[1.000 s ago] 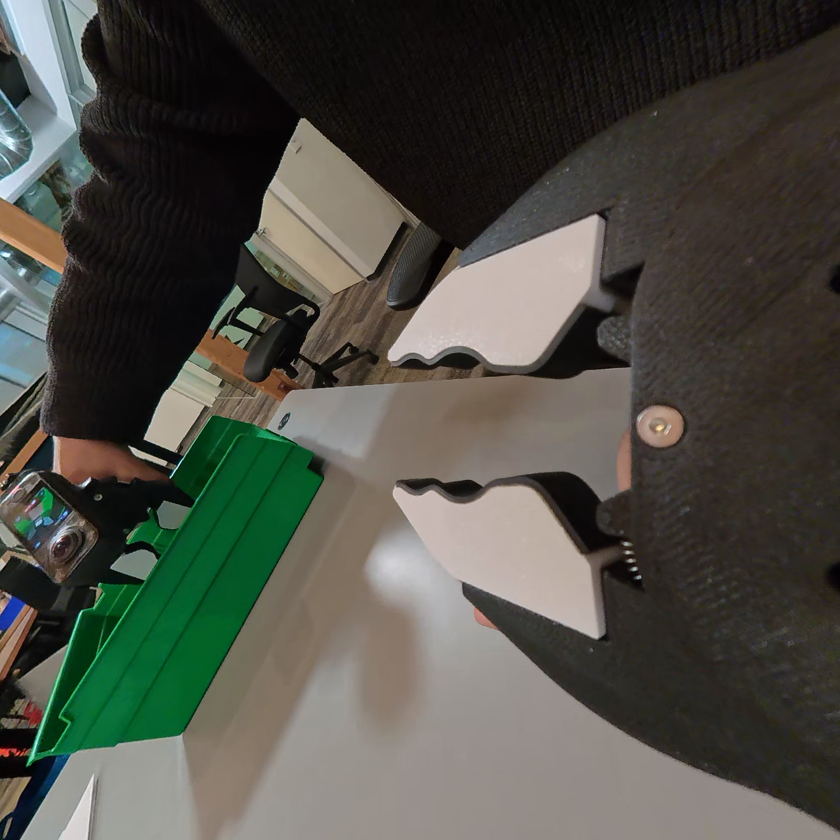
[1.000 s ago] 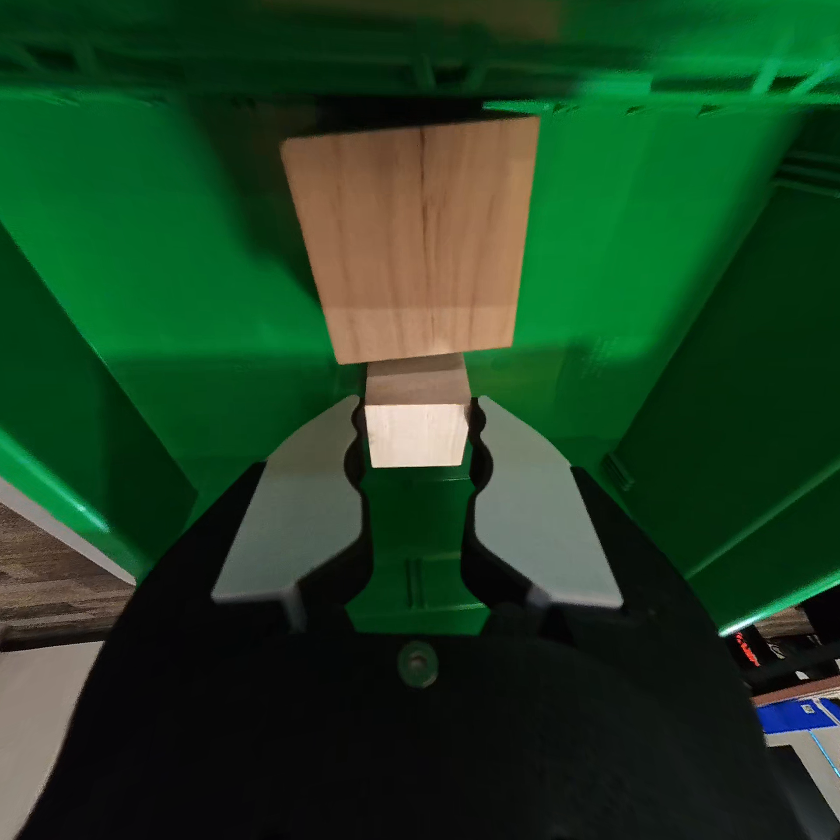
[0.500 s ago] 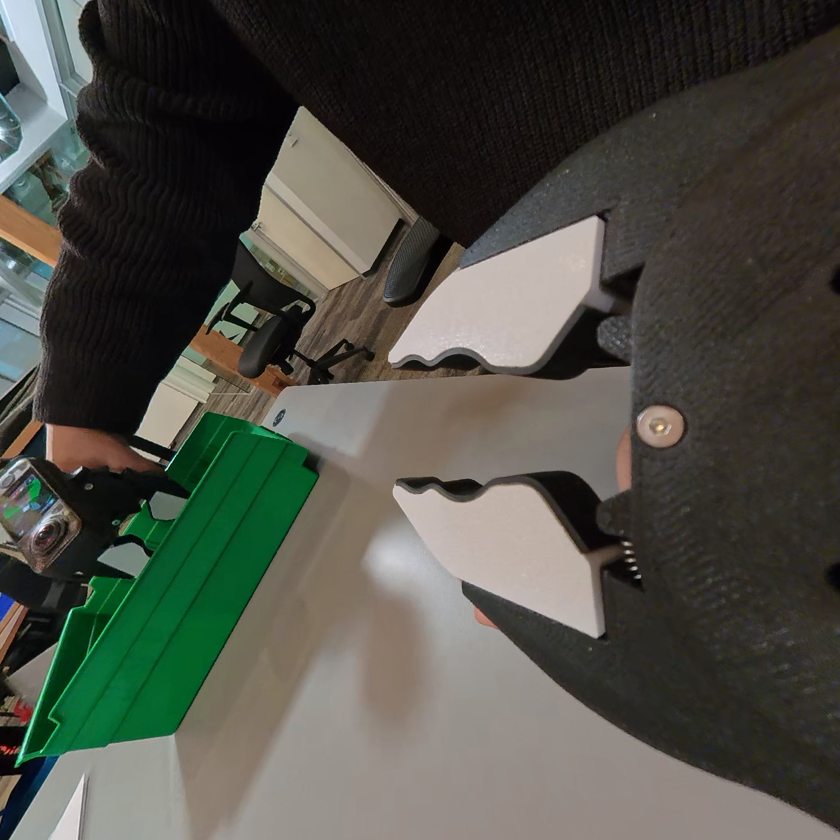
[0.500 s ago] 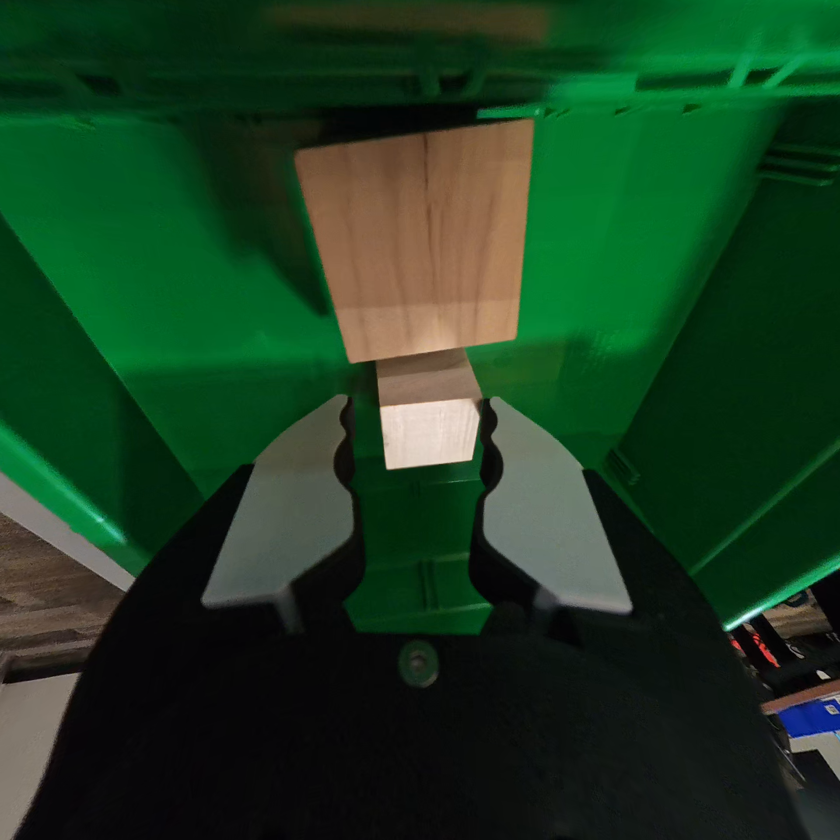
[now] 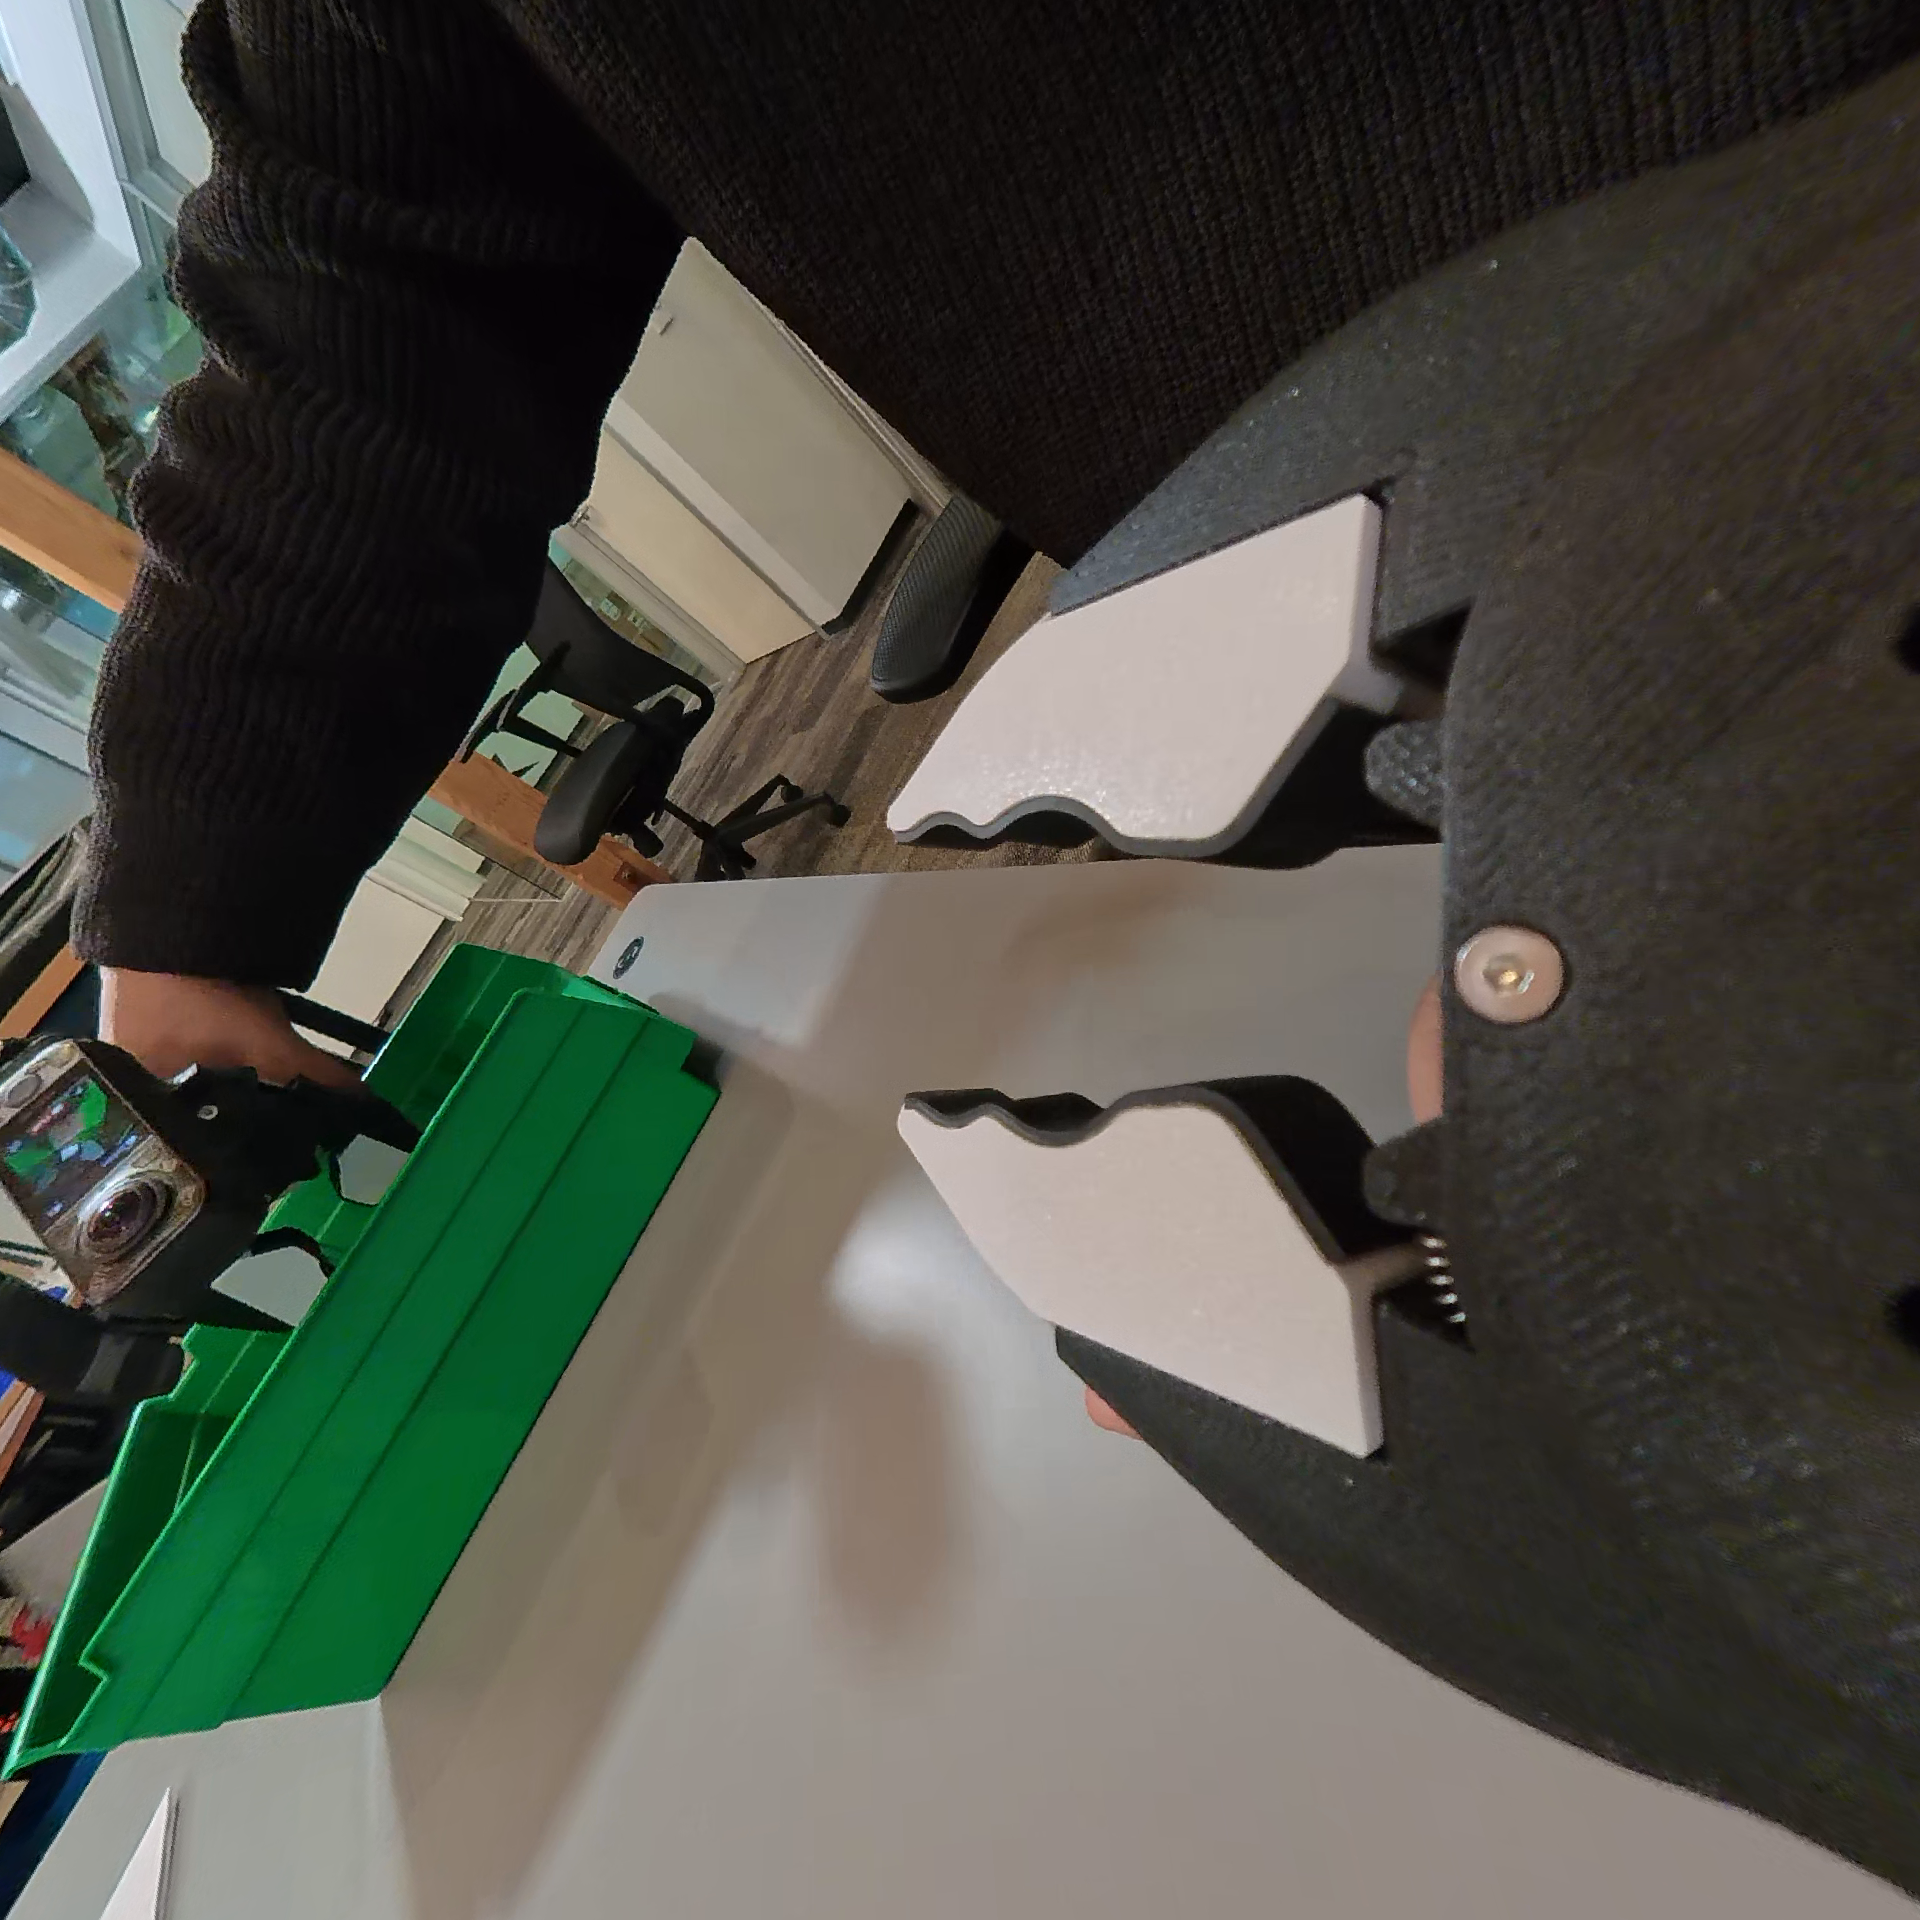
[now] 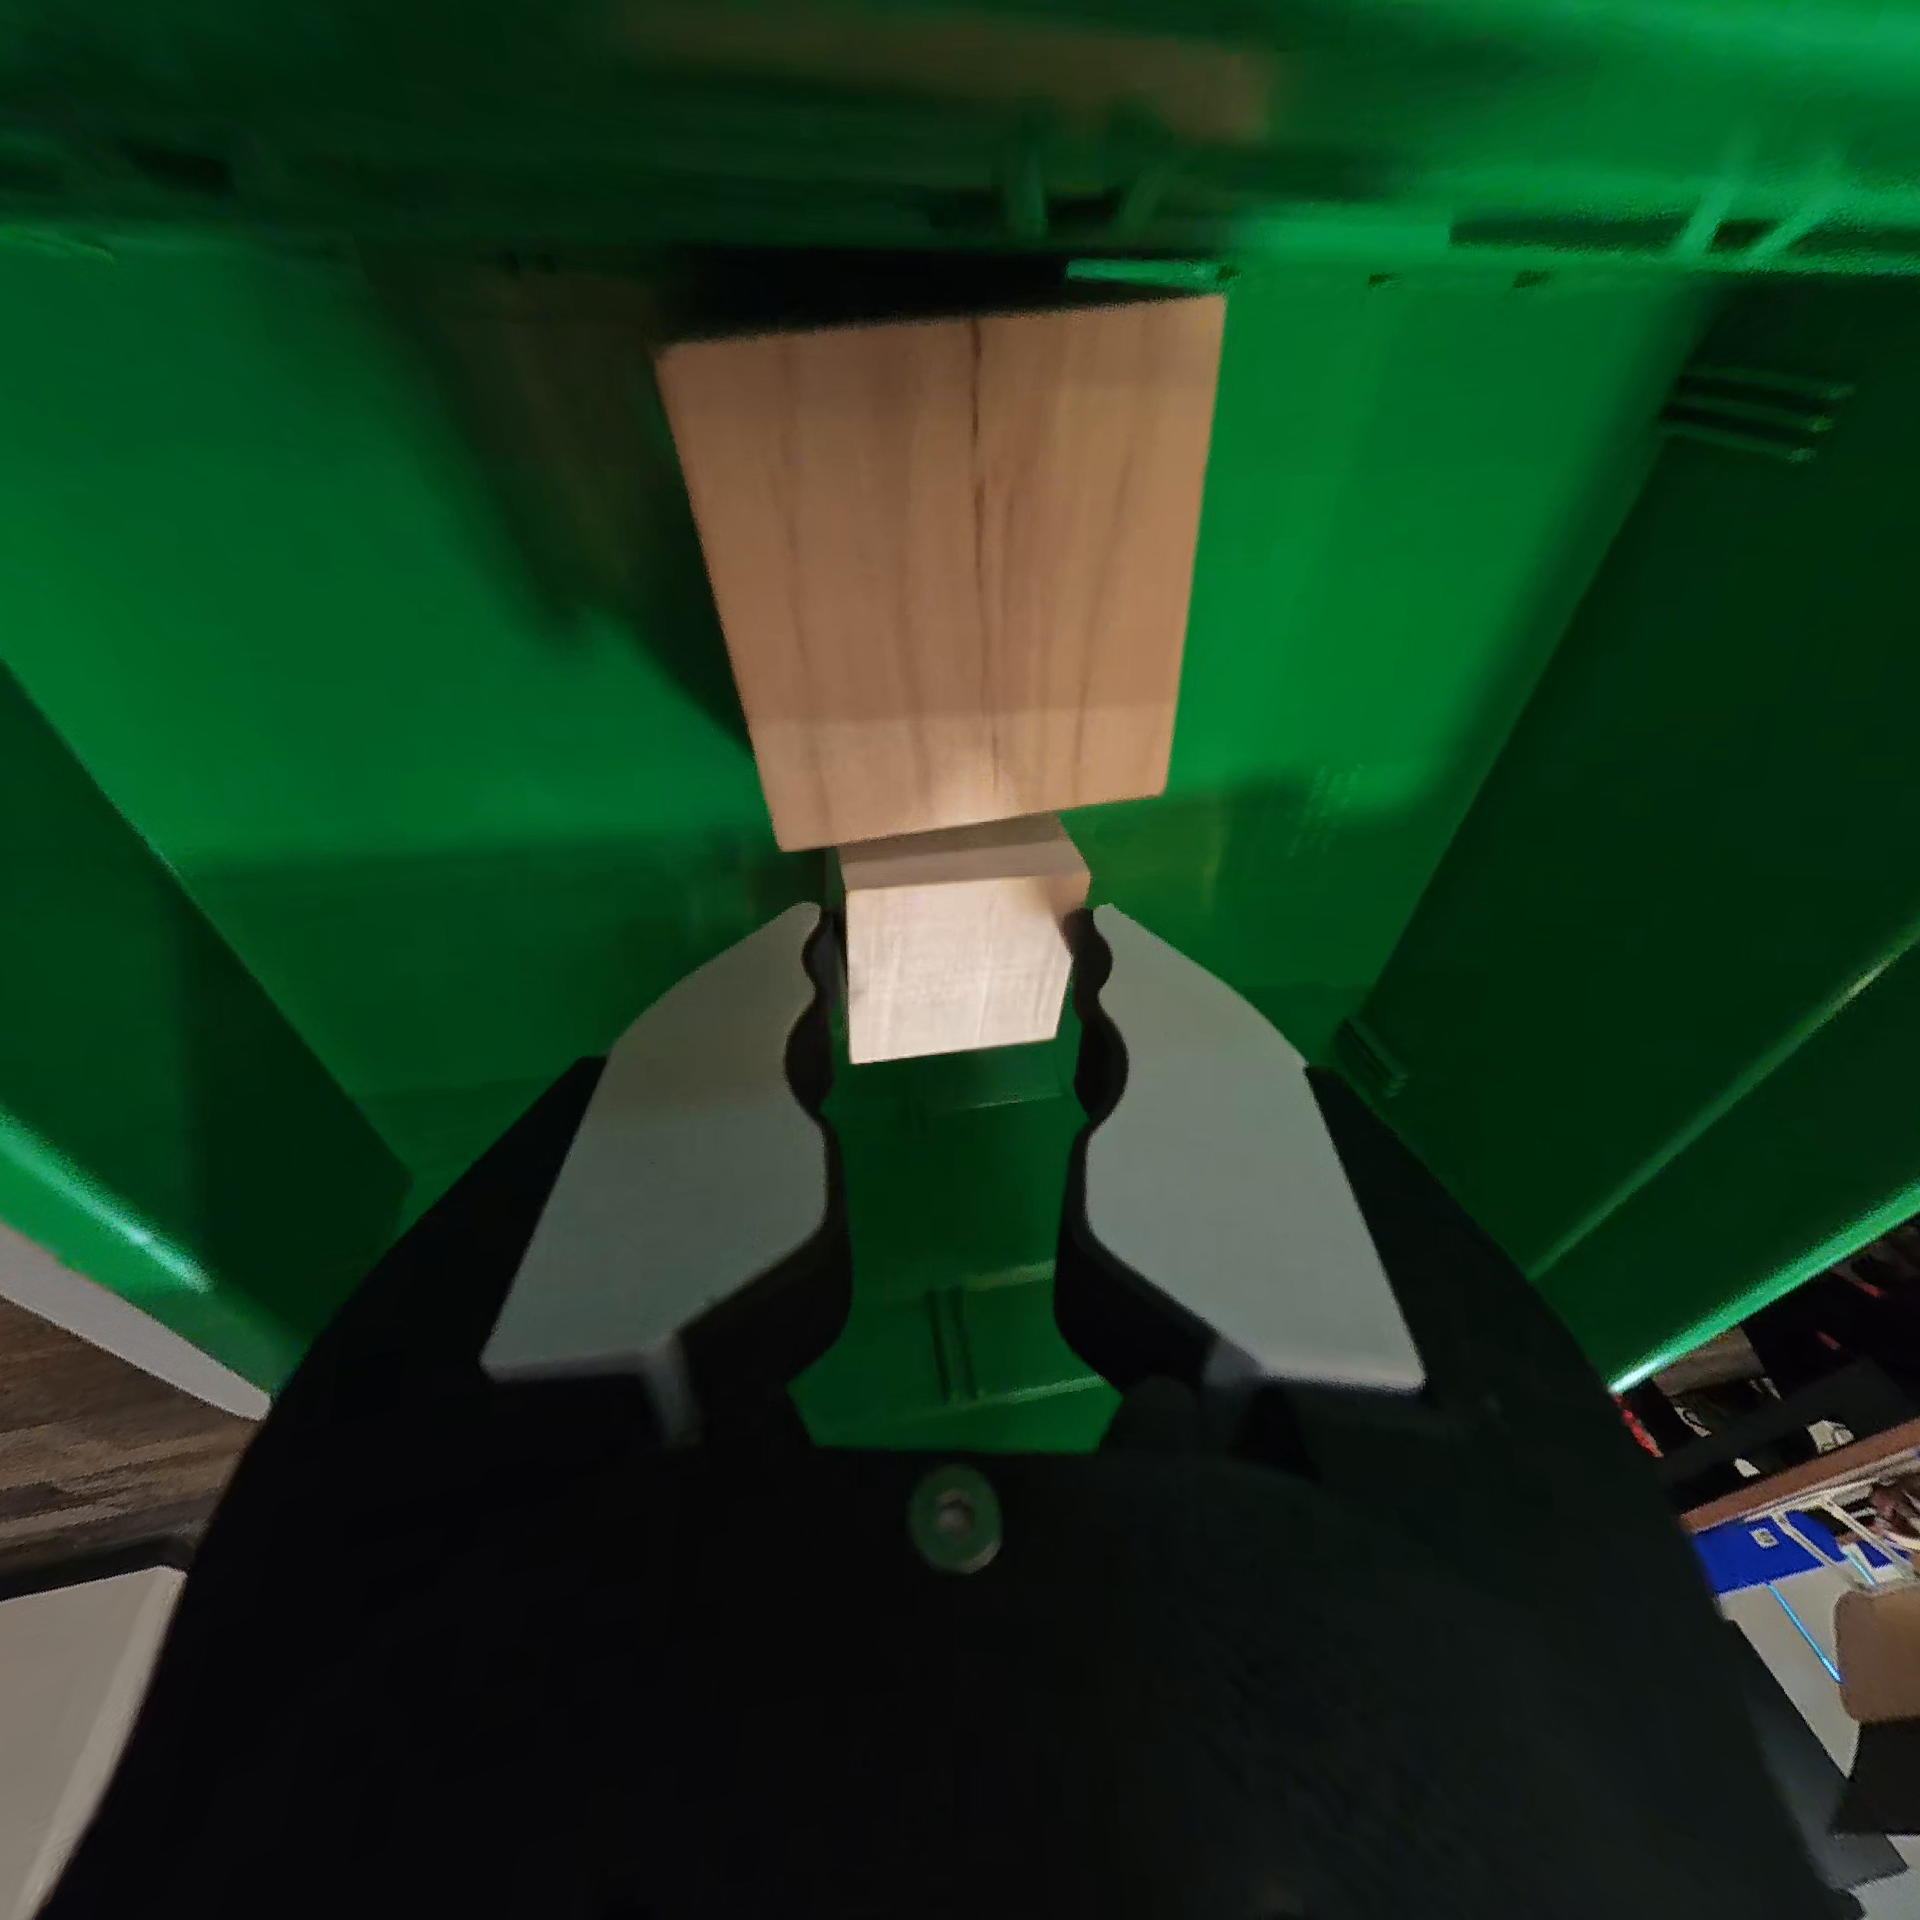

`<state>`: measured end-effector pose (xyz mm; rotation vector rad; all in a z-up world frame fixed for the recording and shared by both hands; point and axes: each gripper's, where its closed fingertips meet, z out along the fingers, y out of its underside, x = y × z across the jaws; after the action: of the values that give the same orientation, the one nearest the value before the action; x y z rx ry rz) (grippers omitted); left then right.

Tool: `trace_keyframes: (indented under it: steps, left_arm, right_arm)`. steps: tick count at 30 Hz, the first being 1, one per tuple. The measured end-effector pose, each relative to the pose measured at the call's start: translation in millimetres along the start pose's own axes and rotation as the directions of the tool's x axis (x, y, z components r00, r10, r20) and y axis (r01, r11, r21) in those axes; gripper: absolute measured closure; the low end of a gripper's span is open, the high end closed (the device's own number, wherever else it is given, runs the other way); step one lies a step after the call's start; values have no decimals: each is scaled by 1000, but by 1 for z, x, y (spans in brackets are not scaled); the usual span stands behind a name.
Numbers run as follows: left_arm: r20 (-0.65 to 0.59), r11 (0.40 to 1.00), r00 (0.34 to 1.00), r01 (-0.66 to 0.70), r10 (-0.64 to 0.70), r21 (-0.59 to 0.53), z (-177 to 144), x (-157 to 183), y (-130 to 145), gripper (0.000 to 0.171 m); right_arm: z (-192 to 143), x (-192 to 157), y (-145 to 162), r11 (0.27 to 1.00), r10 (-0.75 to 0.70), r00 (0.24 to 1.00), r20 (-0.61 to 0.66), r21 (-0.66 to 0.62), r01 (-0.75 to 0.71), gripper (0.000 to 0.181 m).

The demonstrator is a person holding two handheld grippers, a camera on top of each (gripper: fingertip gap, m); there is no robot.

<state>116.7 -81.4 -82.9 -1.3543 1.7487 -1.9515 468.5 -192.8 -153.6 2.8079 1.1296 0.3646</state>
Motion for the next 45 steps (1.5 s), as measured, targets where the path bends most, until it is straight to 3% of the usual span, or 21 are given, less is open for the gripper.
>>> trace_keyframes:
  steps: [15, 24, 31, 37, 40, 42, 45]
  left_arm:
    - [-2, 1000, 1000, 8, -8, -6, 0, -1, 1, 127]
    - [-3, 1000, 1000, 11, -11, -1, -1, 0, -1, 128]
    - [-8, 1000, 1000, 12, -12, -7, 1, 1, 0, 128]
    - [-65, 992, 995, 83, -78, 90, -5, 9, -19, 128]
    - [-64, 988, 994, 97, -90, 119, -11, 5, -24, 127]
    - [-57, 982, 993, 114, -107, 149, -13, 1, -28, 126]
    - [-54, 962, 986, 168, -160, 214, -18, -3, -38, 125]
  right_arm:
    - [-1, -1, -3, 1000, -14, 1000, 16, 18, 13, 137]
    - [-5, -1, -2, 1000, 9, 1000, -15, 29, -8, 121]
    - [-20, -4, -16, 990, 50, 998, -24, 131, -47, 114]
    - [-48, 8, -13, 977, 163, 974, -154, 159, -138, 108]
    - [-92, 7, -37, 876, 383, 892, -241, 403, -267, 109]
    - [-129, -5, -60, 740, 539, 803, -254, 597, -308, 109]
    - [-165, -35, -89, 540, 718, 658, -229, 780, -317, 101]
